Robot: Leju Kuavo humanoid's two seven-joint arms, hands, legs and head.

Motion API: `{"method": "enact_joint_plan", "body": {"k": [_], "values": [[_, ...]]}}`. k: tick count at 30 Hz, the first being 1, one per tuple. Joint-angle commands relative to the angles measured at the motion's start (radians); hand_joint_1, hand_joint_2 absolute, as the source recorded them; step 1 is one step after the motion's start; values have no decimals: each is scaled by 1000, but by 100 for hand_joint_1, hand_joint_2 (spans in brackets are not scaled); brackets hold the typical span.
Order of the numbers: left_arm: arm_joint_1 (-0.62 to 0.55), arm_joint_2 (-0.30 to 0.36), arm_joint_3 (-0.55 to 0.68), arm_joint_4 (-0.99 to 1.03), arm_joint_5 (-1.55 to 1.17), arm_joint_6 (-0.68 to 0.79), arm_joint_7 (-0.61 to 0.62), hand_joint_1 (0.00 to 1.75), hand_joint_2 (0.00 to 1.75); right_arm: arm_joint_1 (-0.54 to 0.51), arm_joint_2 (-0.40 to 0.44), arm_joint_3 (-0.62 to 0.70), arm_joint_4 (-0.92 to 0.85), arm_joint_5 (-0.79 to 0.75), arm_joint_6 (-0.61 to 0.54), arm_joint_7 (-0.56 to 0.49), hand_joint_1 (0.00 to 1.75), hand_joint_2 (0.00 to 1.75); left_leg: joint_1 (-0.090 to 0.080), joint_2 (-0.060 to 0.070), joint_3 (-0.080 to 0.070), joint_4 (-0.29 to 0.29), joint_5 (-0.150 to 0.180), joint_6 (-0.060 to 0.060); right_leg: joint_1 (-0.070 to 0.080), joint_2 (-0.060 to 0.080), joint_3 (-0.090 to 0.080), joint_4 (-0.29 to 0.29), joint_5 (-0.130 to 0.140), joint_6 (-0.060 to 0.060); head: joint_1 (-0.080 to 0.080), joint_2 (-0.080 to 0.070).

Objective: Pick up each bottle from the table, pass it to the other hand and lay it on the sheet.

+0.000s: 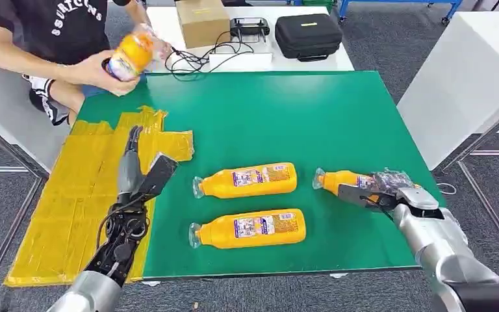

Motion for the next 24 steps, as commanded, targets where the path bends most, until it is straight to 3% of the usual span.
{"method": "enact_joint_plan", "body": {"k": [1, 3, 5, 10, 11, 12, 18, 22, 24], "values": [[49, 11, 18, -104, 0, -49, 22, 0, 175, 108, 137, -222, -268, -182, -290, 4, 175, 175, 1, 9, 3, -1, -2, -5, 1, 7, 1, -1, 0, -1, 0, 0], [68, 9, 20, -132, 5, -53, 14, 0, 175, 213, 201, -302, -500, -380, -368, -121, 175, 175, 0, 9, 0, 0, -2, -5, 0, 6, -2, 1, 0, -2, 0, 0], [71, 8, 17, -135, 15, -53, 6, 0, 175, 266, 217, -298, -595, -454, -373, -148, 175, 175, 1, 9, -1, -1, -3, -5, 1, 6, -3, 0, 0, -1, 0, 0], [67, 9, 16, -129, 17, -51, 5, 0, 175, 261, 207, -291, -580, -468, -374, -143, 175, 175, 2, 1, -4, 0, -1, -2, 1, -1, -5, 0, -1, 0, -1, 0], [68, 8, 16, -131, 29, -53, -4, 0, 175, 266, 222, -309, -591, -541, -399, -210, 175, 175, 2, 3, 1, 0, -4, -5, 2, 0, 0, 1, -4, -1, 0, 0], [69, 8, 10, -132, 52, -64, -22, 0, 175, 286, 247, -322, -620, -648, -435, -285, 175, 175, 2, 0, -5, 0, -1, -2, 1, -1, -6, 1, -1, 0, 0, 0], [62, 2, -54, -158, 157, -151, -83, 0, 175, 332, 304, -232, -690, -791, -519, -361, 175, 175, 2, 2, -7, 0, -1, -3, 1, 0, -8, 1, -2, 0, 0, 0], [56, 8, -105, -191, 183, -204, -100, 0, 175, 310, 312, -198, -683, -890, -496, -436, 175, 175, 1, 2, -7, 0, -1, -3, 1, 1, -9, 1, -1, 0, 0, 0], [45, 2, -156, -225, 217, -264, -117, 0, 175, 293, 324, -150, -660, -978, -407, -485, 175, 175, 2, 2, -9, 0, -1, -2, 1, 0, -10, 1, -1, 0, 0, 0]]}}
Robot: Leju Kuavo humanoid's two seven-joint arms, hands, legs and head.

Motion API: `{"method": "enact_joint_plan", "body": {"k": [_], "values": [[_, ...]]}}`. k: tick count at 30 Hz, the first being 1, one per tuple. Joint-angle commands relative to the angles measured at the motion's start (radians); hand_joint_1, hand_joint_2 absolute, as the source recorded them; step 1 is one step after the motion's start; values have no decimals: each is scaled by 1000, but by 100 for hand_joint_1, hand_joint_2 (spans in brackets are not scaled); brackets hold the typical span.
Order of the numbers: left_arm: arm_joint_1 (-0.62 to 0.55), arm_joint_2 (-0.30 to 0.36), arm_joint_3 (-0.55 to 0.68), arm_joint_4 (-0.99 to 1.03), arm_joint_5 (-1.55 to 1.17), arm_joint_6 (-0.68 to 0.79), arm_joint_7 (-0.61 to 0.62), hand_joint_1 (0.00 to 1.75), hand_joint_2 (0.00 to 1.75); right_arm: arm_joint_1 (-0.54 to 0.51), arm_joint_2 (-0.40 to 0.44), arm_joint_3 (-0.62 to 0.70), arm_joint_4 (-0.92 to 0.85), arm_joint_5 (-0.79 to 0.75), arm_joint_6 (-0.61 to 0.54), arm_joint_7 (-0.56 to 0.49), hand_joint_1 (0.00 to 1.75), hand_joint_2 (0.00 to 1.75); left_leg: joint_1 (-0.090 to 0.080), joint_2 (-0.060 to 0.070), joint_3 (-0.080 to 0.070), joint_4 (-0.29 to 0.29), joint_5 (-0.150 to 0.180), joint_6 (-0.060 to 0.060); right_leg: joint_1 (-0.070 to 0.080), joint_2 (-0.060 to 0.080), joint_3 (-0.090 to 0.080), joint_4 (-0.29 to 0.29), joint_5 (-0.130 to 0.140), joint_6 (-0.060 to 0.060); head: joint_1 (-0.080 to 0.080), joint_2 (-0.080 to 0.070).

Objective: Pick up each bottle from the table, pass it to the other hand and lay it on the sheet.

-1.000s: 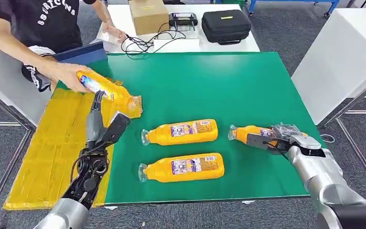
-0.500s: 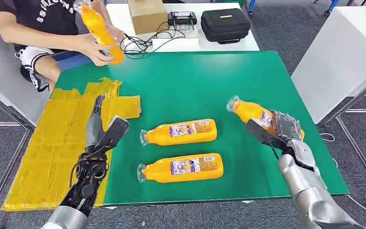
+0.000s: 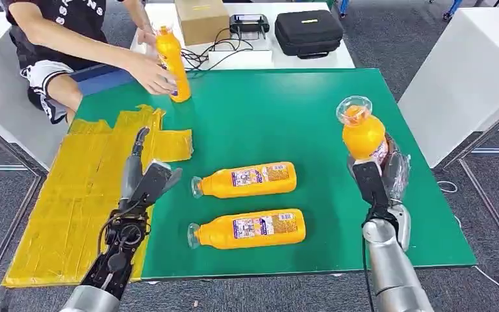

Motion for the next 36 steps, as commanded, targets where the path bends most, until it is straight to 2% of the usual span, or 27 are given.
{"method": "enact_joint_plan", "body": {"k": [1, 2, 4, 8, 11, 14, 17, 18, 21, 26, 32, 36], "values": [[-46, 2, -151, -72, 79, -137, -38, 0, 175, -56, 63, 119, 21, -211, 144, -132, 175, 175, 0, 3, 0, 1, -1, -2, 0, 1, 0, 1, 0, -1, 0, 0], [-46, 0, -171, -93, 93, -157, -39, 0, 175, -69, 71, 146, 47, -228, 174, -144, 175, 175, 1, 7, 5, 3, -4, -6, 1, 3, 4, 2, -3, -1, 0, 0], [-46, 5, -215, -153, 150, -206, -38, 0, 175, -113, 98, 212, 127, -264, 207, -187, 175, 175, 1, 5, 0, 1, -1, -2, 1, 3, 0, 1, 0, -1, 0, 0], [-43, 14, -226, -166, 158, -208, -26, 0, 175, -125, 102, 229, 148, -274, 189, -192, 175, 175, 1, 8, 4, 1, -3, -4, 1, 5, 2, 1, -1, -1, 0, 0], [-46, 20, -237, -169, 179, -216, -47, 0, 175, -132, 98, 256, 154, -289, 221, -202, 175, 175, 1, 4, 2, 0, -1, -2, 1, 2, 1, 0, 0, -1, 0, 0], [-42, 23, -272, -237, 208, -239, -43, 0, 175, -192, 155, 329, 249, -294, 244, -226, 175, 175, 1, 8, 3, 1, -3, -3, 1, 5, 1, 1, -1, -1, 0, 0], [-37, 25, -301, -289, 243, -272, -32, 0, 175, -249, 193, 397, 331, -259, 186, -224, 175, 175, 0, 9, 1, 1, -2, -3, 0, 7, 0, 1, 0, -1, 0, 0], [-39, 24, -306, -294, 243, -272, -32, 0, 175, -258, 203, 407, 342, -259, 188, -221, 175, 175, 0, 14, 3, 1, -3, -4, 0, 10, 0, 2, 0, -1, 0, 0], [-47, 25, -326, -297, 253, -280, -28, 0, 175, -287, 223, 453, 387, -241, 190, -207, 175, 175, 1, 9, 2, 0, -2, -3, 1, 6, -1, 1, 0, -1, 0, 0], [-45, 31, -340, -299, 269, -273, -44, 0, 175, -320, 260, 494, 460, -211, 163, -194, 175, 175, 1, 9, 2, 0, -1, -3, 1, 6, -1, 1, 0, -1, 0, 0], [-71, 18, -359, -274, 282, -279, -46, 0, 175, -324, 281, 523, 486, -188, 137, -207, 175, 175, 1, 9, 6, 1, -3, -5, 1, 5, 4, 1, -2, -1, 0, 0], [-85, 9, -369, -259, 287, -280, -44, 0, 175, -315, 298, 551, 472, -163, 134, -188, 175, 175, 1, 7, 1, 0, -1, -3, 1, 3, 0, 1, -1, -1, 1, 0]]}}
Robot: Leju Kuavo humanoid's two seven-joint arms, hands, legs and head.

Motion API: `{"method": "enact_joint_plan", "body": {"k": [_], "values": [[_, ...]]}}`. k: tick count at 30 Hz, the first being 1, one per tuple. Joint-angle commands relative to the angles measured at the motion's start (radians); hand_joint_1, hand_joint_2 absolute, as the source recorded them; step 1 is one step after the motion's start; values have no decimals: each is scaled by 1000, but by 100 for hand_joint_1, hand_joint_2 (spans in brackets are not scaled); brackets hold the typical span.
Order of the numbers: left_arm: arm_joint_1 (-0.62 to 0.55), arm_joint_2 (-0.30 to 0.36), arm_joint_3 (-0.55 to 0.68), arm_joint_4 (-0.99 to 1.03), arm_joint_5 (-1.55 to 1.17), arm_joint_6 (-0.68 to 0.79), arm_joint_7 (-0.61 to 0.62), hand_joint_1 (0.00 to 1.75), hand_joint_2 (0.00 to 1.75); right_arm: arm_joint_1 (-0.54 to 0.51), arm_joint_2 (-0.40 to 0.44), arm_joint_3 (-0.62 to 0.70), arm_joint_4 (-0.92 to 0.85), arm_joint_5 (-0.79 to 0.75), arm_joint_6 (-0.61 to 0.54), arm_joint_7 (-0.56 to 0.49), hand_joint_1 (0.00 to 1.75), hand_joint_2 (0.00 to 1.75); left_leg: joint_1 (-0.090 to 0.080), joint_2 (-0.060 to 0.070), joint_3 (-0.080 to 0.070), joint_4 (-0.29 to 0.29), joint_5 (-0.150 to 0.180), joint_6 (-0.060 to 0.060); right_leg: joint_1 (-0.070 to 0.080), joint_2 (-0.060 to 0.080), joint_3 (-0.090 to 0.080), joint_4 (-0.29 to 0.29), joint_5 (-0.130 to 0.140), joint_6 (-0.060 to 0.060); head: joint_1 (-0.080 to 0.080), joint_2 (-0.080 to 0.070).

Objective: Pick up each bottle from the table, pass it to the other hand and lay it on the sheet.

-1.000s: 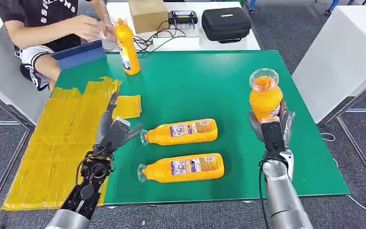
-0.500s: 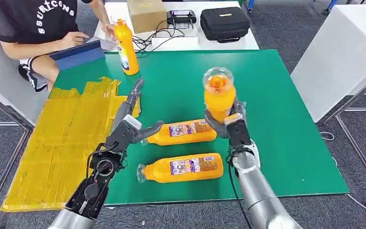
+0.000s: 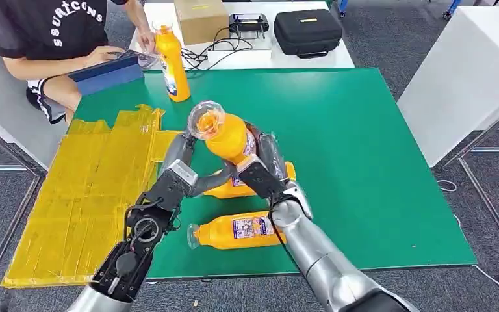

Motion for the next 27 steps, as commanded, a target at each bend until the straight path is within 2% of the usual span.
{"method": "enact_joint_plan", "body": {"k": [1, 5, 10, 15, 17, 18, 20, 21, 25, 26, 27], "values": [[-68, 17, -56, 56, 13, -8, 7, 0, 175, -56, 35, 89, 107, 38, -23, 16, 175, 175, 1, 2, 2, 0, -1, -2, 1, 1, 2, 0, -1, -1, 0, 0], [-68, 18, -56, 58, 14, -9, 7, 0, 175, -52, 35, 91, 106, 39, -25, 17, 175, 175, 0, 1, 4, 0, -2, -3, 1, -1, 4, 0, -2, -1, 0, 0], [-67, 8, -47, 55, 25, -8, 8, 0, 175, -53, 49, 167, 144, 137, -69, 53, 175, 175, 0, 2, 4, 0, -2, -3, 1, 1, 3, 0, -1, -1, 0, 0], [-87, -6, -47, 77, 46, -36, 9, 0, 175, -44, 55, 218, 140, 114, -73, 65, 175, 175, 1, 2, 6, 0, -3, -4, 1, -1, 5, 0, -3, -1, 0, 0], [-95, -8, -41, 87, 66, -48, 4, 0, 175, -48, 55, 239, 136, 97, -83, 69, 175, 175, 1, 1, 2, 0, -1, -2, 1, -1, 2, 0, -1, 0, 0, 0], [-99, -8, -39, 92, 69, -49, 3, 152, 175, -50, 55, 241, 135, 90, -87, 70, 175, 175, 1, 2, 5, 1, -3, -4, 1, 0, 5, 0, -3, -1, 0, 0], [-105, -5, -33, 102, 77, -49, 0, 154, 175, -56, 54, 236, 135, 85, -90, 69, 175, 175, 1, 2, 4, 1, -3, -4, 1, 0, 4, 0, -3, -1, 0, 0], [-108, -5, -31, 109, 82, -50, -3, 173, 175, -57, 55, 227, 136, 88, -91, 66, 175, 175, 1, 1, 4, 1, -2, -3, 1, -1, 3, 0, -2, -1, 0, 0], [-109, -5, -27, 116, 97, -53, -10, 175, 175, -58, 50, 209, 131, 94, -89, 62, 175, 175, 1, 0, 1, 0, -1, -2, 1, -1, 1, 0, -1, 0, 0, 0], [-109, -5, -27, 116, 97, -53, -10, 175, 175, -58, 50, 209, 131, 94, -89, 62, 175, 175, 1, 2, 8, 1, -4, -5, 1, -2, 8, 0, -4, -1, 0, 0], [-108, -6, -28, 116, 99, -54, -11, 175, 175, -57, 49, 207, 129, 95, -90, 60, 175, 175, 1, 1, 2, 0, -1, -3, 1, -1, 3, 0, -2, -1, 0, 0]]}}
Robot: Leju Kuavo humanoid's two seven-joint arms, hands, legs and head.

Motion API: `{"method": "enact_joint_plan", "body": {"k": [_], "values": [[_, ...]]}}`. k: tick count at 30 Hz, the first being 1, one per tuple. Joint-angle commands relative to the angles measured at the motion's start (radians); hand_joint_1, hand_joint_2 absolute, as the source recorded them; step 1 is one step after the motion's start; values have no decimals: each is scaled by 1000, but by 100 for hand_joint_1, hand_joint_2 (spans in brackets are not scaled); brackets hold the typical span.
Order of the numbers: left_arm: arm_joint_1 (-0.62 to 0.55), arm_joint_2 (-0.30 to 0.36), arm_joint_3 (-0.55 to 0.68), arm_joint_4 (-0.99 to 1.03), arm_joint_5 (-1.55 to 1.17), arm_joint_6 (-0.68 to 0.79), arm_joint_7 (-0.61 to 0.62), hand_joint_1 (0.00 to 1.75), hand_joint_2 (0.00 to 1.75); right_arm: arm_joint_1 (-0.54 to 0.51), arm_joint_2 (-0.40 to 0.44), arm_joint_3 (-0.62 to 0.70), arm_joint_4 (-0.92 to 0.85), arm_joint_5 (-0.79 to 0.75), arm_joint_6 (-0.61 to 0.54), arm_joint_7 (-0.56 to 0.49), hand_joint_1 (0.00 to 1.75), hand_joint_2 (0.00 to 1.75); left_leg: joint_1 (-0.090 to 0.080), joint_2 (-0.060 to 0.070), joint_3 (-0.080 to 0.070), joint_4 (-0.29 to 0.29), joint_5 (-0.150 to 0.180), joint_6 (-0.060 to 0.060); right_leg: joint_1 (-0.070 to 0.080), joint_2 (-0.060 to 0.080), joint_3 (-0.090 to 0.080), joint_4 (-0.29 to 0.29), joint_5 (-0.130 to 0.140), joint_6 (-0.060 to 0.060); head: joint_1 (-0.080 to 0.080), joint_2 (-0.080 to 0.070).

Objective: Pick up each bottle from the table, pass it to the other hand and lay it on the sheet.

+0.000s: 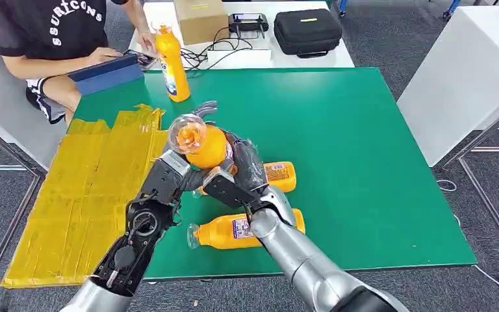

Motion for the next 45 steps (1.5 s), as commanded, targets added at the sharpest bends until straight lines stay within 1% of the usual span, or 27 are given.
{"method": "enact_joint_plan", "body": {"k": [1, 2, 11, 12, 13, 14, 16, 17, 18, 19, 21, 23, 25, 28, 29, 30, 32, 34, 35, 36, 37, 38, 40, 42, 43, 44, 45], "values": [[-81, -5, -26, 92, 21, -17, -5, 175, 175, -34, -4, 46, 58, 24, 3, -12, 175, 175, 0, 1, 4, 0, -2, -3, 1, -1, 5, 0, -2, -1, 0, 0], [-81, -5, -26, 95, 24, -18, -6, 175, 175, -32, -5, 39, 53, 35, 1, -14, 175, 175, 1, 1, 7, 1, -3, -5, 1, -2, 7, 0, -4, -1, 0, 0], [-102, -16, -15, 110, 45, -21, -4, 175, 175, -34, -14, 23, 20, 60, -7, -4, 175, 175, 1, 0, 2, 1, -1, -2, 1, -2, 2, 0, -1, 0, 0, 0], [-102, -16, -15, 110, 45, -21, -4, 175, 175, -34, -14, 23, 20, 60, -7, -4, 159, 175, 1, 0, 3, 1, -2, -3, 1, -2, 4, 0, -2, 0, 0, 0], [-102, -17, -12, 112, 51, -19, -2, 175, 175, -28, -16, 19, 7, 72, -19, 1, 54, 175, 1, 0, 2, 0, -1, -2, 1, -2, 2, 0, -1, 0, 0, 0], [-101, -17, -9, 111, 54, -16, -1, 175, 175, -24, -20, 15, -6, 77, -33, -1, 0, 175, 1, 1, 7, 1, -4, -5, 1, -2, 8, 0, -4, -1, 0, 0], [-93, -11, 5, 103, 59, 0, 1, 175, 175, -5, -47, 17, -82, 111, -52, 15, 0, 175, 1, 0, 3, 0, -1, -3, 1, -2, 4, 0, -2, 0, 0, 0], [-88, -5, 18, 95, 63, 8, 0, 175, 175, 8, -65, 23, -130, 140, -55, 41, 0, 175, 1, 0, 5, 1, -2, -4, 1, -2, 6, 0, -3, -1, 0, 0], [-81, 1, 55, 84, 22, 98, -2, 175, 175, 20, -96, 32, -187, 208, -82, 87, 0, 175, 1, 0, 3, 0, -1, -3, 1, -2, 4, -1, -2, 0, 0, 0], [-75, 7, 78, 73, 10, 126, 7, 175, 175, 37, -121, 36, -244, 260, -87, 125, 0, 175, 1, 0, 5, 1, -3, -4, 1, -2, 6, 0, -3, -1, 0, 0], [-69, 22, 126, 59, 18, 124, 7, 175, 175, 63, -153, 24, -326, 312, -79, 163, 0, 175, 1, 1, 5, 0, -2, -4, 1, -1, 6, -1, -3, 0, 0, 0], [-59, 19, 180, 58, -173, 305, 50, 175, 175, 81, -185, 11, -389, 438, -76, 243, 0, 175, 1, 1, 2, 0, -1, -2, 1, 0, 2, -1, -1, 0, 0, 0], [-48, 19, 227, 48, -220, 335, 62, 173, 175, 89, -205, -3, -429, 511, -51, 286, 0, 175, 1, 2, 6, 0, -3, -4, 1, -1, 6, -1, -3, -1, 0, 0], [-27, 24, 272, 29, -329, 444, 85, 171, 175, 92, -228, -13, -450, 612, -45, 341, 0, 175, 0, 2, 4, 0, -2, -3, 1, 0, 5, -1, -2, 0, 0, 0], [-5, 27, 295, 4, -458, 547, 116, 173, 175, 104, -243, -16, -473, 674, -26, 378, 0, 175, 1, 4, 10, 1, -5, -6, 1, 0, 10, 0, -4, -1, 0, 0], [10, 33, 299, -17, -466, 550, 116, 173, 175, 112, -251, -17, -485, 682, -24, 381, 0, 175, 0, 2, 3, 0, -2, -2, 1, 1, 4, -1, -1, 0, 0, 0], [33, 37, 322, -42, -643, 630, 168, 171, 175, 138, -273, -26, -528, 728, -10, 412, 0, 175, 0, 2, 3, -1, -1, -2, 1, 0, 3, -1, -1, 0, 0, 0], [39, 36, 325, -48, -669, 634, 180, 171, 175, 148, -283, -30, -548, 733, -5, 414, 0, 175, 0, 1, 3, -1, -1, -2, 0, -1, 3, -1, -1, 0, 0, 0], [35, 43, 321, -27, -817, 627, 239, 173, 175, 156, -289, -35, -569, 755, -5, 432, 0, 175, 1, 1, 6, 0, -3, -3, 1, -1, 7, -1, -3, 0, 0, 0], [33, 38, 318, -27, -825, 625, 244, 173, 175, 158, -291, -37, -575, 756, -4, 433, 0, 175, 0, 1, 4, 0, -2, -3, 1, 0, 4, -1, -2, 0, 0, 0], [28, 45, 312, -7, -918, 614, 278, 166, 175, 161, -296, -39, -588, 762, 1, 438, 0, 175, 0, 0, 2, 0, -1, -2, 0, -1, 3, -1, -1, 0, 0, 0], [24, 45, 294, 3, -1015, 613, 311, 166, 175, 167, -303, -41, -607, 768, 10, 444, 0, 175, 0, 1, 4, 0, -3, -3, 0, -1, 5, -1, -2, 0, 0, 0], [17, 44, 285, 28, -1118, 601, 356, 166, 175, 170, -309, -42, -618, 772, 14, 446, 0, 175, 0, -1, 4, 0, -2, -3, 0, -2, 5, 0, -3, 0, 0, 0], [17, 44, 285, 28, -1118, 601, 356, 166, 175, 170, -309, -42, -618, 772, 14, 446, 0, 175, 0, 0, 4, 0, -2, -3, 0, -1, 5, -1, -2, -1, 0, 0], [9, 43, 266, 52, -1252, 583, 410, 166, 175, 175, -312, -41, -627, 775, 16, 447, 0, 175, 0, 0, 1, -1, -1, -2, 0, -1, 2, -1, -1, 0, 0, 0], [-18, 127, 154, 75, -1259, 540, 515, 164, 175, 178, -316, -39, -633, 776, 18, 447, 0, 175, 1, 1, 7, 0, -4, -5, 1, -2, 9, -1, -4, -1, 0, 0], [-39, 158, 84, 98, -1259, 521, 566, 166, 175, 179, -319, -37, -635, 775, 19, 447, 0, 175, 0, 0, 4, 0, -2, -3, 0, -2, 5, -1, -2, -1, 0, 0]]}}
